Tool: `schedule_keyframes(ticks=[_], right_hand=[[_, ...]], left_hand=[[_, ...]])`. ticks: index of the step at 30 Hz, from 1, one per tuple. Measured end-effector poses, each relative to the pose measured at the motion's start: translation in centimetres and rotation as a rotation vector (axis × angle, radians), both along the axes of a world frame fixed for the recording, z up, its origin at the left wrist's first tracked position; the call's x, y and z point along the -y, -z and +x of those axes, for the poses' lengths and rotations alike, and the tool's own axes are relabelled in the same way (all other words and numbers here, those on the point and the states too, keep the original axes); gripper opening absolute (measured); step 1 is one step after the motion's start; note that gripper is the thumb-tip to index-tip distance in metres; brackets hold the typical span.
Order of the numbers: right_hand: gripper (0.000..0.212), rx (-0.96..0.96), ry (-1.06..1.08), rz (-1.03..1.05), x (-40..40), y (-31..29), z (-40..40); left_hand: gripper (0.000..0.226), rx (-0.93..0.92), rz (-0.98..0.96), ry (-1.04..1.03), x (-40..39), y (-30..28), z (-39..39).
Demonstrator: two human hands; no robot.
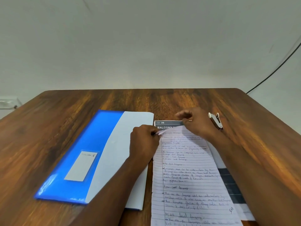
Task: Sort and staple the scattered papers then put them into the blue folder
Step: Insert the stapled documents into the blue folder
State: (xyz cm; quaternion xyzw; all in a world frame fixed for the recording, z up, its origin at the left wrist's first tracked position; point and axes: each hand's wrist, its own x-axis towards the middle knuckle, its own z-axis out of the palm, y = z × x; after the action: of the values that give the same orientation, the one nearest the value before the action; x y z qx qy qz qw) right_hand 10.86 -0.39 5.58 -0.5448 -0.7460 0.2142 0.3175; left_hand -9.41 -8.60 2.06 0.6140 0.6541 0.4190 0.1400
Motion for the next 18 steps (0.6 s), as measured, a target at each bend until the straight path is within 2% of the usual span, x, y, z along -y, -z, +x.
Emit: schedule_keyframes(ticks=[3,7,10,15,18], right_hand=[[0.024,0.109,-0.018,-0.086,-1.0,-0.4,-1.3],[0.030,0.167,-0.063,-0.139,-1.7,-1.0,-2.5],[0.027,0.249,-0.085,-0.132,-1.6,-1.1,-2.9],[0.019,0.071,-0.081,0.030,-0.7,-1.2,-1.8],[0.018,0.030,-0.133,0.089,-0.3,-1.0,-0.7]], left_hand=[[0.018,-0.062,0.049,0.008,0.3,0.0,0.0],[0.019,-0.111,0.075,0.006,0.4,0.2,0.0],[0.019,-0.103,0.066,-0.004,0.4,0.1,0.0],[0.020,-0.066,0.054,-0.010,0.5,0.0,0.1],[0.020,-0.049,0.052,-0.032,0.5,0.1,0.1]])
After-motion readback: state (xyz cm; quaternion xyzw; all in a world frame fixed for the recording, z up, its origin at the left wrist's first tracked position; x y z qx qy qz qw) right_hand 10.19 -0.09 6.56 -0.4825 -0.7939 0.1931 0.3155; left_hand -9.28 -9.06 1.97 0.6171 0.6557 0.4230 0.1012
